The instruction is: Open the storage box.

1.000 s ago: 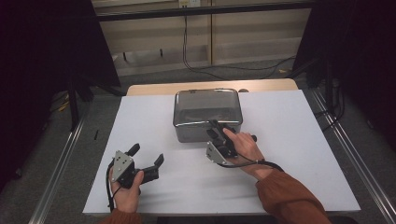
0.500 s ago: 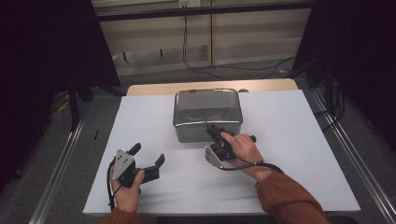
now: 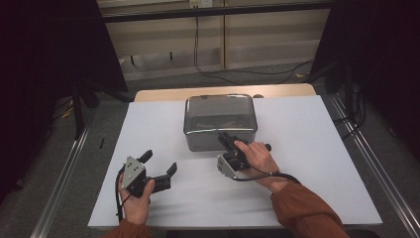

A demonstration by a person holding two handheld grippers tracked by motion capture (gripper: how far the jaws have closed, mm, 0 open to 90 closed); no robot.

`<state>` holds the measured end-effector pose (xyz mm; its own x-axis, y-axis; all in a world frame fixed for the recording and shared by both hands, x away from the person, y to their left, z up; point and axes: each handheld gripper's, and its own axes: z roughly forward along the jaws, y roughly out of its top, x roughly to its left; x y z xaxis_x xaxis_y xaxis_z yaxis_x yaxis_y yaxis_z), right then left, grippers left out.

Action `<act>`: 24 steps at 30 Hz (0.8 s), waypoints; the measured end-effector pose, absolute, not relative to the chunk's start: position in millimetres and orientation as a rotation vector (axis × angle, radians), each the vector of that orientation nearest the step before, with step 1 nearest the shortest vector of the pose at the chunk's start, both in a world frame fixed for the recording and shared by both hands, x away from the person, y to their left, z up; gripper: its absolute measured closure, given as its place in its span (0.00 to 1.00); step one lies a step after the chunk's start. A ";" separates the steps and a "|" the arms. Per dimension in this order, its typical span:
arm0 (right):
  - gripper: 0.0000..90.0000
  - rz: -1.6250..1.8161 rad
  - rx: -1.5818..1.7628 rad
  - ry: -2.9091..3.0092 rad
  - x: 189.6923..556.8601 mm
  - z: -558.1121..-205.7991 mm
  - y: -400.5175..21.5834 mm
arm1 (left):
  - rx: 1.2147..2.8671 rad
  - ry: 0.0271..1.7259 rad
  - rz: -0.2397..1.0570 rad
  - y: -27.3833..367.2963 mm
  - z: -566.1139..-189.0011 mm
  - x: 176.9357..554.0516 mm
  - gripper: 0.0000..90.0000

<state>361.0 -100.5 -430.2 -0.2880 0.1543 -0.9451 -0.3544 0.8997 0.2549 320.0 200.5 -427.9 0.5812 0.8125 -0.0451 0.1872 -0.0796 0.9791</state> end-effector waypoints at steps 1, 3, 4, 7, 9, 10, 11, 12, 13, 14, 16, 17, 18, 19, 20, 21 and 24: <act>0.85 0.497 -0.148 1.799 360.9 -430.0 -100.6 | 1.607 0.856 0.643 200.5 -427.8 320.8 0.05; 0.85 0.502 -0.149 1.801 360.8 -429.9 -100.7 | 1.606 0.860 0.637 199.1 -428.0 322.6 0.05; 0.85 0.502 -0.149 1.801 360.8 -429.9 -100.7 | 1.606 0.860 0.637 199.1 -428.0 322.6 0.05; 0.86 0.512 -0.149 1.804 360.9 -429.4 -101.1 | 1.609 0.863 0.636 198.6 -428.0 325.9 0.06; 0.86 0.510 -0.156 1.805 360.8 -428.8 -101.3 | 1.614 0.863 0.631 199.1 -428.1 327.0 0.06; 0.86 0.510 -0.156 1.805 360.8 -428.8 -101.3 | 1.611 0.869 0.628 198.9 -428.2 328.0 0.06; 0.87 0.515 -0.162 1.808 360.4 -428.6 -101.1 | 1.618 0.869 0.630 199.2 -428.2 329.0 0.06; 0.87 0.515 -0.165 1.808 360.3 -428.4 -101.0 | 1.608 0.861 0.620 197.7 -427.3 330.7 0.06; 0.87 0.514 -0.166 1.810 360.4 -428.3 -101.0 | 1.614 0.855 0.625 197.6 -426.3 331.2 0.06; 0.87 0.513 -0.164 1.811 360.3 -428.4 -101.0 | 1.614 0.855 0.625 197.6 -426.3 331.2 0.06; 0.87 0.517 -0.163 1.812 360.3 -427.9 -101.2 | 1.600 0.848 0.609 196.4 -424.3 333.1 0.06; 0.88 0.516 -0.165 1.811 360.2 -427.7 -101.1 | 1.600 0.848 0.609 196.4 -424.3 333.1 0.06; 0.88 0.516 -0.165 1.811 360.2 -427.7 -101.1 | 1.606 0.843 0.609 197.0 -423.7 333.6 0.06; 0.88 0.514 -0.169 1.807 360.2 -426.8 -101.0 | 1.612 0.831 0.604 197.4 -423.0 335.1 0.06; 0.88 0.516 -0.170 1.802 360.1 -426.4 -101.1 | 1.612 0.831 0.604 197.4 -423.0 335.1 0.06; 0.88 0.514 -0.169 1.797 360.2 -425.7 -101.2 | 1.610 0.838 0.604 197.1 -423.0 336.4 0.05; 0.88 0.521 -0.171 1.794 360.6 -424.8 -101.2 | 1.609 0.843 0.591 196.5 -423.1 338.2 0.05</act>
<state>360.6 -101.2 -424.8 -0.2894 0.1514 -0.9452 -0.3785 0.8889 0.2582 338.2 196.5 -423.1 0.6129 0.7871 -0.0690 0.2036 -0.0730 0.9763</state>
